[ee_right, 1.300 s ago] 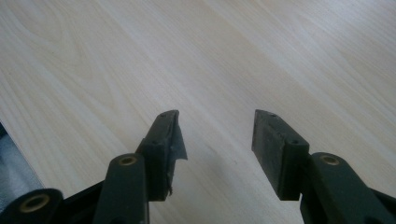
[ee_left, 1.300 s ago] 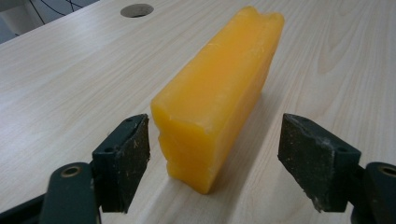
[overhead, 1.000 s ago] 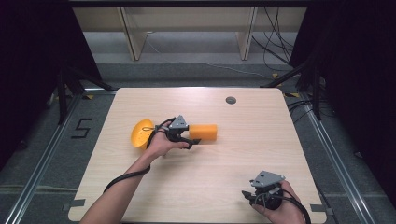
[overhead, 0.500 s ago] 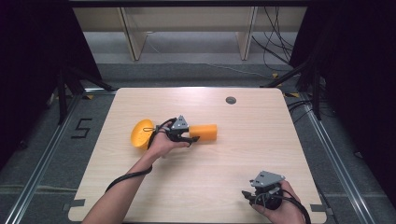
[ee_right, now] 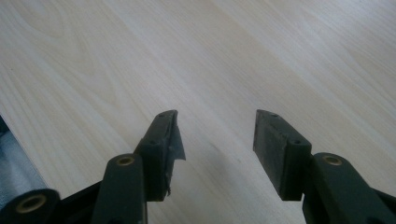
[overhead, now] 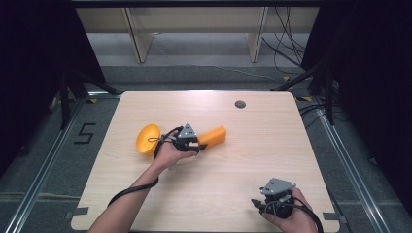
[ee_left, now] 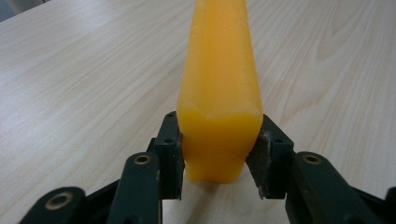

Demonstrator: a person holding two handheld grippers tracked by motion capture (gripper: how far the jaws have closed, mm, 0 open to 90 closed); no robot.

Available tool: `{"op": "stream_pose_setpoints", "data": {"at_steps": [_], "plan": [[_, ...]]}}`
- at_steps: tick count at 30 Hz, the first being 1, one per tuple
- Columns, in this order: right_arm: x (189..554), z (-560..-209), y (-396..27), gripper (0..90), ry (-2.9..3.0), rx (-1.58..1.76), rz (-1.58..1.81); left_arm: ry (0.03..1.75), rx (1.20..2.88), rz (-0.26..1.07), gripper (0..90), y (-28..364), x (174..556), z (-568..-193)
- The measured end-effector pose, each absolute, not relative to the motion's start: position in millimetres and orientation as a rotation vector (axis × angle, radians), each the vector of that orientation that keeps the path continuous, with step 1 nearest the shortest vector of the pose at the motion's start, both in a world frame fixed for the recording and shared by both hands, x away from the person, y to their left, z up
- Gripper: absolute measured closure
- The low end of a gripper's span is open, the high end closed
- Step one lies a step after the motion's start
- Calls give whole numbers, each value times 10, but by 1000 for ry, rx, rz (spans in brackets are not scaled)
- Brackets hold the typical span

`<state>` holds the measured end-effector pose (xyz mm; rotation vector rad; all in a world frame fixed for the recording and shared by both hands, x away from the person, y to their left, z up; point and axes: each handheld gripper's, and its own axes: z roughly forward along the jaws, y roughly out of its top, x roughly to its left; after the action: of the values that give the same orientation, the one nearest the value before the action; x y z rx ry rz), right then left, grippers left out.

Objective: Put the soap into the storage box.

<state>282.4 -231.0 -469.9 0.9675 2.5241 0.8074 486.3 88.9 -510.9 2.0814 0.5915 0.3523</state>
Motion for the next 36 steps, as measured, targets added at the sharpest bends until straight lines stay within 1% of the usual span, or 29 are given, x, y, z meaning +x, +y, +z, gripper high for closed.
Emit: {"op": "stream_pose_setpoints", "data": {"at_steps": [1, 3, 5, 7, 11, 14, 18, 19, 22, 23, 25, 26, 27, 28, 31, 32, 35, 36], "plan": [[2829, -4702, -2311, 500, 2521, 958, 806, 602, 2061, 344, 578, 877, 4867, -5122], [2815, -4704, -2301, 499, 2525, 985, 810, 612, 2056, 352, 521, 870, 4867, -5130], [2819, -4705, -2304, 498, 2524, 976, 810, 623, 2052, 337, 502, 862, 4881, -5137], [2820, -4704, -2305, 497, 2528, 977, 803, 603, 2051, 360, 485, 845, 4901, -5141], [2830, -4708, -2309, 495, 2531, 960, 802, 613, 2039, 365, 458, 809, 4905, -5132], [2829, -4709, -2308, 493, 2536, 957, 800, 599, 2042, 378, 477, 769, 4925, -5135], [2816, -4714, -2299, 490, 2544, 987, 798, 621, 2038, 364, 502, 736, 4929, -5153], [2829, -4714, -2306, 490, 2545, 966, 795, 620, 2061, 364, 509, 733, 4942, -5163], [2828, -4717, -2305, 490, 2539, 961, 798, 634, 2048, 369, 549, 709, 4934, -5177], [2818, -4715, -2300, 490, 2546, 980, 797, 627, 2059, 370, 549, 707, 4933, -5169], [2828, -4718, -2305, 490, 2541, 961, 799, 645, 2051, 344, 593, 682, 4914, -5161], [2828, -4718, -2304, 490, 2542, 960, 799, 625, 2059, 371, 595, 678, 4912, -5158], [2828, -4719, -2305, 490, 2542, 959, 799, 654, 2050, 362, 596, 663, 4894, -5160], [2828, -4719, -2305, 489, 2543, 959, 798, 643, 2071, 380, 597, 672, 4890, -5144], [2827, -4720, -2306, 489, 2545, 963, 799, 657, 2061, 386, 599, 664, 4855, -5109], [2812, -4719, -2299, 488, 2557, 993, 795, 687, 2035, 380, 600, 646, 4825, -5092], [2814, -4720, -2300, 488, 2558, 989, 795, 702, 2031, 404, 600, 641, 4786, -5046], [2814, -4720, -2298, 488, 2560, 991, 795, 700, 2053, 409, 600, 658, 4771, -5012]]}}
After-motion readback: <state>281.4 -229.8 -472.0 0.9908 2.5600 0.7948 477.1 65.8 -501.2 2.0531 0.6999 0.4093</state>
